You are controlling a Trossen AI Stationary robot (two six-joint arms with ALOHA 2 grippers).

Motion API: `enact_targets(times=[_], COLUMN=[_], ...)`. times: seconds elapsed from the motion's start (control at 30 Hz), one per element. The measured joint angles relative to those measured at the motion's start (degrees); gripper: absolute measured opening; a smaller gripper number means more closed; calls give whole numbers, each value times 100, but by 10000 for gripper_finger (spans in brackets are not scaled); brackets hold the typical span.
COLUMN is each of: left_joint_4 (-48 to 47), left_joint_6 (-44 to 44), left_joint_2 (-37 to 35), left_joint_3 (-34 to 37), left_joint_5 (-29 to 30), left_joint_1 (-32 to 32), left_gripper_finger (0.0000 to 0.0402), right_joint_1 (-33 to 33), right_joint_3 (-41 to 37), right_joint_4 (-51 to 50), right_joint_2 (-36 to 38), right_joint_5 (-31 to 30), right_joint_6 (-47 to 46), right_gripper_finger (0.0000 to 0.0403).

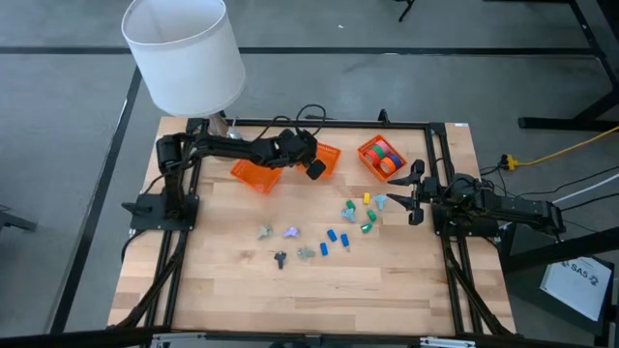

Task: Pick and place Stapler, Stapler remover, tape
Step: Put the blue stapler into the middle orange bin

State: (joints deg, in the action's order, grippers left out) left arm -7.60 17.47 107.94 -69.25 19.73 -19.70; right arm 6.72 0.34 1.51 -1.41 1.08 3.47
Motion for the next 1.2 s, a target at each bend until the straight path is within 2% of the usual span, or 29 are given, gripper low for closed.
enact_targets(times=[0.67, 1.2], left_joint_4=[55, 376], left_joint_6=[-70, -310], left_joint_2=[242, 248], left_joint_3=[-2, -2], left_joint_5=[-144, -142], left_joint_1=[-115, -116], left_gripper_finger=[67, 126], right_joint_1=[2, 2], right_joint_3=[0, 0], right_joint_4=[-1, 1], right_joint_2=[-2, -2], right_joint_5=[2, 2], right_joint_6=[1, 1], right_gripper_finger=[188, 188])
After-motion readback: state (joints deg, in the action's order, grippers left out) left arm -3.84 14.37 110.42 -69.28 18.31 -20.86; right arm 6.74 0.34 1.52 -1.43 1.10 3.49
